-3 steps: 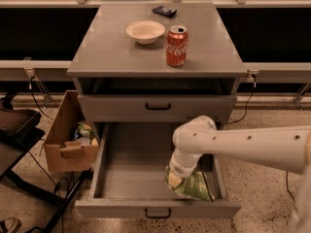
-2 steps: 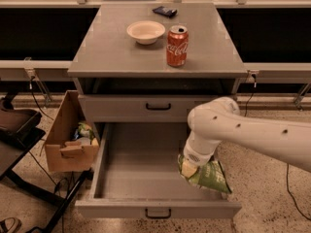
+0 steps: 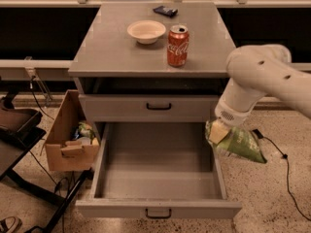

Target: Pick green jalapeno chip bag from middle drawer and place on counter

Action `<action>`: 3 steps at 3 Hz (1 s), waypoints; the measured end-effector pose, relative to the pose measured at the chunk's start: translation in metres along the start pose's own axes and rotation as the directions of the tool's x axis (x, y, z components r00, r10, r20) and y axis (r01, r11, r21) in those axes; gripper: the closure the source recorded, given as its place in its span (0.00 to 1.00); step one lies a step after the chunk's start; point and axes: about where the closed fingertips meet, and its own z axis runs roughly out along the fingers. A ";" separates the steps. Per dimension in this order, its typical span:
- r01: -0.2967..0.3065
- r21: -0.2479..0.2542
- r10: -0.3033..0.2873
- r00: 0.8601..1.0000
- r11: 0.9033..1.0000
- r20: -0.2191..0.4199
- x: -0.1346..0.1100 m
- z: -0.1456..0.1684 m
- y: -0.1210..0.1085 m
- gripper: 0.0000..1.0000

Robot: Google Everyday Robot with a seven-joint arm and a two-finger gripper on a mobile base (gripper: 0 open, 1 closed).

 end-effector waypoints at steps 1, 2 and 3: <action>-0.028 0.027 0.027 0.999 0.999 0.026 -0.005 -0.027 -0.018 1.00; -0.028 0.027 0.027 0.999 0.999 0.026 -0.005 -0.027 -0.019 1.00; -0.099 0.084 0.099 0.995 0.992 0.001 -0.008 -0.069 -0.055 1.00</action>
Offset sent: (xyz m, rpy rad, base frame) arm 0.0148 -0.0123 0.0272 0.0015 -0.0292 -0.0330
